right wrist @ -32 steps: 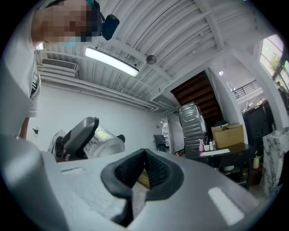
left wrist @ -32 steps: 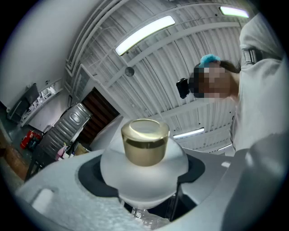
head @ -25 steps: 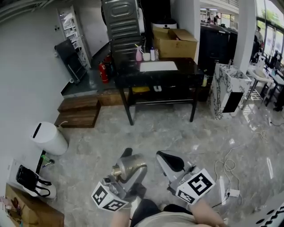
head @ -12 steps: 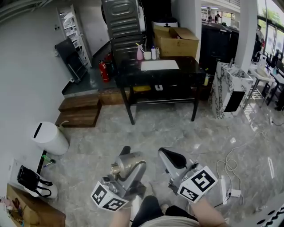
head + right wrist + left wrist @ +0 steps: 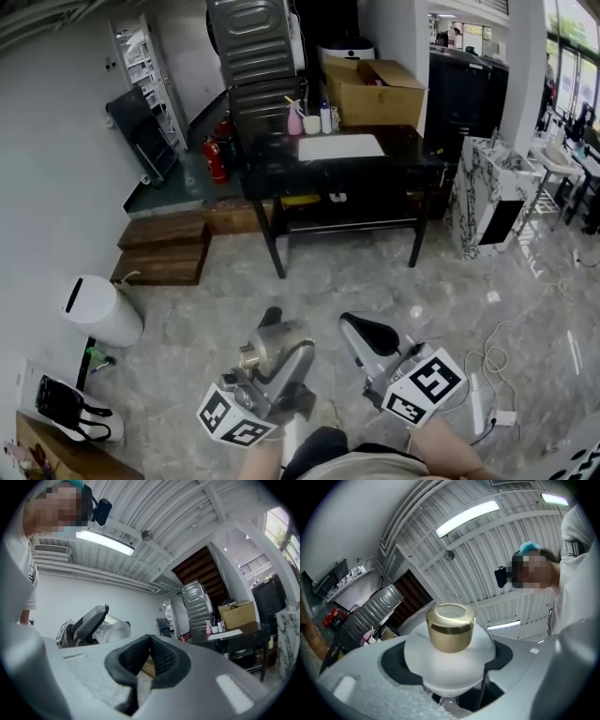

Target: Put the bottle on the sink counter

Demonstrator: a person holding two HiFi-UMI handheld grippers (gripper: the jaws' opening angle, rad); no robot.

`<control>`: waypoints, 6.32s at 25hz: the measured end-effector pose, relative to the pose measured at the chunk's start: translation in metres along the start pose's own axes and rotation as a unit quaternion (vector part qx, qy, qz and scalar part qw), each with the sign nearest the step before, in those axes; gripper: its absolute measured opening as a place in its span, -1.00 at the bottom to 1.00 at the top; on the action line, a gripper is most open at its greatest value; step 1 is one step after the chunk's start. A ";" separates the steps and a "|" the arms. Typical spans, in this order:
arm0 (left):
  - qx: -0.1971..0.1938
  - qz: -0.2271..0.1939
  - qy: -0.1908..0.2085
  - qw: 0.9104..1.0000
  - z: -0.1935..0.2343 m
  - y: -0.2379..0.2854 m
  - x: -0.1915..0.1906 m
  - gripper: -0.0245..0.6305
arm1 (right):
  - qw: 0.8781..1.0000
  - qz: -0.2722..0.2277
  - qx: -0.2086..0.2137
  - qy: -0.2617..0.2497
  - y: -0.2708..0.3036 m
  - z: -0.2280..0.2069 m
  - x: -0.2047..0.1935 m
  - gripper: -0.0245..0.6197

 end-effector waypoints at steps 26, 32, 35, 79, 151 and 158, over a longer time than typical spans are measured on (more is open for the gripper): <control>-0.057 -0.004 -0.048 0.997 0.195 0.084 0.013 0.11 | 0.999 0.018 -0.033 -0.039 0.187 -0.093 -0.040 -0.91; -0.049 0.003 -0.038 0.998 0.222 0.100 0.006 0.11 | 0.999 0.015 -0.028 -0.023 0.213 -0.117 -0.051 -0.91; -0.040 -0.002 -0.028 0.999 0.244 0.112 0.005 0.11 | 0.999 -0.005 -0.034 -0.020 0.233 -0.139 -0.050 -0.91; 0.028 0.004 -0.039 0.999 0.516 0.329 -0.137 0.11 | 0.999 0.001 0.023 0.028 0.428 -0.447 -0.089 -0.91; 0.053 0.097 -0.057 0.992 0.993 0.517 -0.187 0.11 | 0.997 0.030 -0.045 0.058 0.839 -0.737 -0.194 -0.91; 0.063 0.113 -0.064 0.990 1.027 0.538 -0.221 0.11 | 0.995 0.060 -0.049 0.068 0.853 -0.783 -0.214 -0.91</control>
Point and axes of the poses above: the fingertips, and each gripper's own axes: y forward along the fingers, z to its left, x out of its top, the point moved 4 cm from there along -y, backward along the fingers, and after that the axes turned 8 degrees about -z, right-handed, at the moved point
